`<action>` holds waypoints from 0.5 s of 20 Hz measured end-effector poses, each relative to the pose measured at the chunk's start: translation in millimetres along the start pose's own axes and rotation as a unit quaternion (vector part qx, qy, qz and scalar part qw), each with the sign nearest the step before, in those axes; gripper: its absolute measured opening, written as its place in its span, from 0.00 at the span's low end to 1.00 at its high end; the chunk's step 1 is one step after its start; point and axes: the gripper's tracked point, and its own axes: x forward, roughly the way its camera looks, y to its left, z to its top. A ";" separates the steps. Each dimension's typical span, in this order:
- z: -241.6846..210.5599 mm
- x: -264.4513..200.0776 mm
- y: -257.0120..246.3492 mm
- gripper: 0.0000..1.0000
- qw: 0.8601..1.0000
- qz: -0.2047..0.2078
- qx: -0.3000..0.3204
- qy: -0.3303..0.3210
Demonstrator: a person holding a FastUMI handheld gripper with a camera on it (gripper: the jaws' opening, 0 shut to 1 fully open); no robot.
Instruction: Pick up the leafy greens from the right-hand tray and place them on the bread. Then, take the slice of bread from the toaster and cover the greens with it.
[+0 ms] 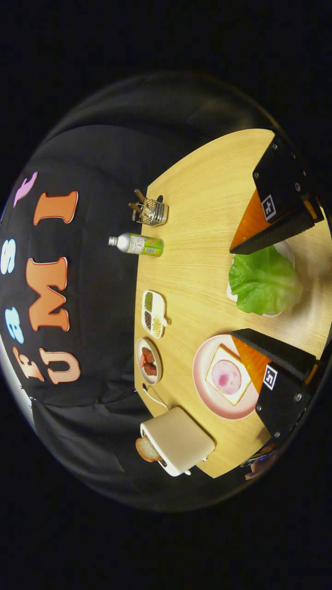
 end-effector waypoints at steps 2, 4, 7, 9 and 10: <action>-5.5 3.3 1.2 0.97 1.000 0.006 -0.006 0.030; -8.7 6.3 5.7 0.97 0.999 0.013 -0.011 0.050; -18.7 11.1 9.4 0.96 0.996 0.027 -0.012 0.087; -28.1 13.8 11.9 0.96 0.993 0.039 0.000 0.116; -31.8 15.5 12.7 0.95 0.991 0.042 0.004 0.128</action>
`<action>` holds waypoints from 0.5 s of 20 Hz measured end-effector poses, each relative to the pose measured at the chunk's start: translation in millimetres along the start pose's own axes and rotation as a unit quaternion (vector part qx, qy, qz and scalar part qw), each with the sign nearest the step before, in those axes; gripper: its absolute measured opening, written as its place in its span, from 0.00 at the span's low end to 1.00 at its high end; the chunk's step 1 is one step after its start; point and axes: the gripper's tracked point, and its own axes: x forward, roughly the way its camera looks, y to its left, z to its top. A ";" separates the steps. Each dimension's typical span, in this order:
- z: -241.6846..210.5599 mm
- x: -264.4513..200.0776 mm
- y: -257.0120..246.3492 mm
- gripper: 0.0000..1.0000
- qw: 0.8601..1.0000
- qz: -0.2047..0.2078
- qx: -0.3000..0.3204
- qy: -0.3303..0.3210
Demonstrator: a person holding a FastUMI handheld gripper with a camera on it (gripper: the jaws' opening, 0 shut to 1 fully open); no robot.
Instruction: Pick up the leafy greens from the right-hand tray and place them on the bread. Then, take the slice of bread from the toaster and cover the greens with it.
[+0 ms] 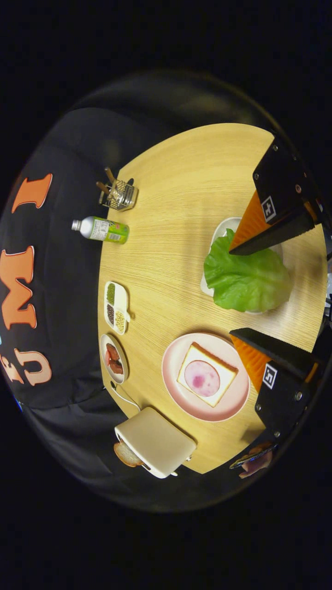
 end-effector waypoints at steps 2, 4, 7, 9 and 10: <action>-0.3 5.9 -3.2 0.94 1.000 0.000 -0.005 0.006; -3.8 11.7 -6.0 0.94 1.000 -0.003 -0.009 0.016; -16.2 25.0 -15.2 0.94 0.999 -0.012 0.001 0.043; -23.5 35.0 -20.1 0.92 0.998 -0.017 0.012 0.060; -27.7 39.4 -22.2 0.90 0.997 -0.020 0.012 0.069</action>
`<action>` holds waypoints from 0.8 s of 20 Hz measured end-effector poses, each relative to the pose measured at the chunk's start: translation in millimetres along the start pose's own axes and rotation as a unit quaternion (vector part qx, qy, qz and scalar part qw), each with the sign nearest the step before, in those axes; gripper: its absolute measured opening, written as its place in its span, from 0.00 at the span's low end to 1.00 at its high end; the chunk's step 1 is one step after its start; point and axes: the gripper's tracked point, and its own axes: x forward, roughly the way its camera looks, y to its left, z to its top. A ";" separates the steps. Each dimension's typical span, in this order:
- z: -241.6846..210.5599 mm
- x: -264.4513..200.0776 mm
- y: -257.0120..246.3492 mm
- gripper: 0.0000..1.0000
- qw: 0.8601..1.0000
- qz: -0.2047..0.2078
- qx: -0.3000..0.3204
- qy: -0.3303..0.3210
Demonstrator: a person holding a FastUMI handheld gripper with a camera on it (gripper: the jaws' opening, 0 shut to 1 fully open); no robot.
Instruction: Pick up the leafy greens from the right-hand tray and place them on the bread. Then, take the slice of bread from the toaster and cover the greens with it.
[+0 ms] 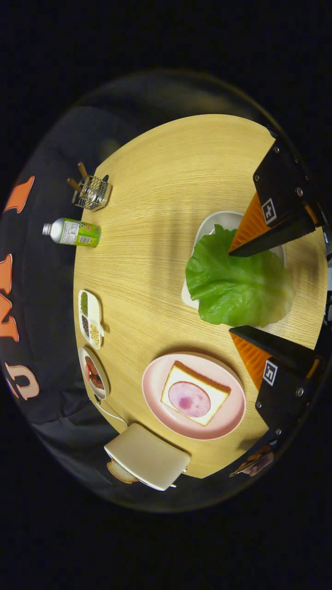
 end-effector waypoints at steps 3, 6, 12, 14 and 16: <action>-7.3 7.6 -5.0 0.87 1.000 -0.011 -0.007 0.023; -11.9 13.4 -8.4 0.85 0.999 -0.018 -0.002 0.038; -10.7 15.2 -13.4 0.70 0.998 -0.037 0.007 0.045; -10.0 15.5 -14.3 0.66 0.998 -0.041 0.012 0.048; -9.1 15.6 -15.0 0.56 0.998 -0.043 0.016 0.046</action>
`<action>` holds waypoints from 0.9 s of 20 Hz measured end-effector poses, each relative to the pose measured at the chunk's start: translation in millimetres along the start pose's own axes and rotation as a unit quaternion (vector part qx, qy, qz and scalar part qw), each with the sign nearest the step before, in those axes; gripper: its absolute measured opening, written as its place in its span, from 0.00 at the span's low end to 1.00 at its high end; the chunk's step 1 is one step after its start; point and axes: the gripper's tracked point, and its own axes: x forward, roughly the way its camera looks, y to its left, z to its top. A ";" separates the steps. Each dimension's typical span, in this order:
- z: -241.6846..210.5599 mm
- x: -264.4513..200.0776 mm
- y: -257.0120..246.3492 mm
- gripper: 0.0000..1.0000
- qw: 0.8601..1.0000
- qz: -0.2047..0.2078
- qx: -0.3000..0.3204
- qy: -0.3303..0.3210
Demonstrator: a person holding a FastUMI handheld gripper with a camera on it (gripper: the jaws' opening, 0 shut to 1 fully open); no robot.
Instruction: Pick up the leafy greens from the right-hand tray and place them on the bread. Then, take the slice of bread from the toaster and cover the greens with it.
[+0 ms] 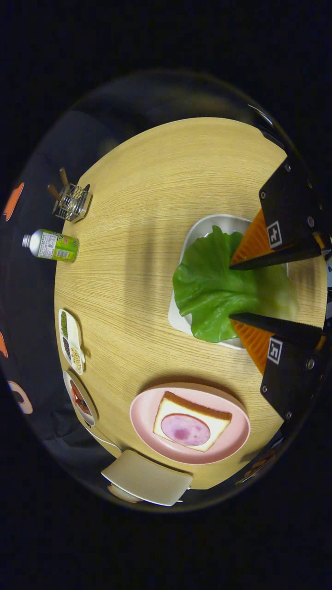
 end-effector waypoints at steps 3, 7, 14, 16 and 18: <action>3.8 0.4 2.2 0.25 1.000 -0.003 -0.002 -0.017; 5.2 -0.7 2.9 0.04 1.000 -0.004 0.006 -0.028; 24.7 -29.9 13.2 0.02 0.997 0.027 0.032 -0.065; 30.9 -39.8 18.9 0.02 0.996 0.032 0.029 -0.078; 36.8 -49.5 24.8 0.02 0.995 0.035 0.023 -0.089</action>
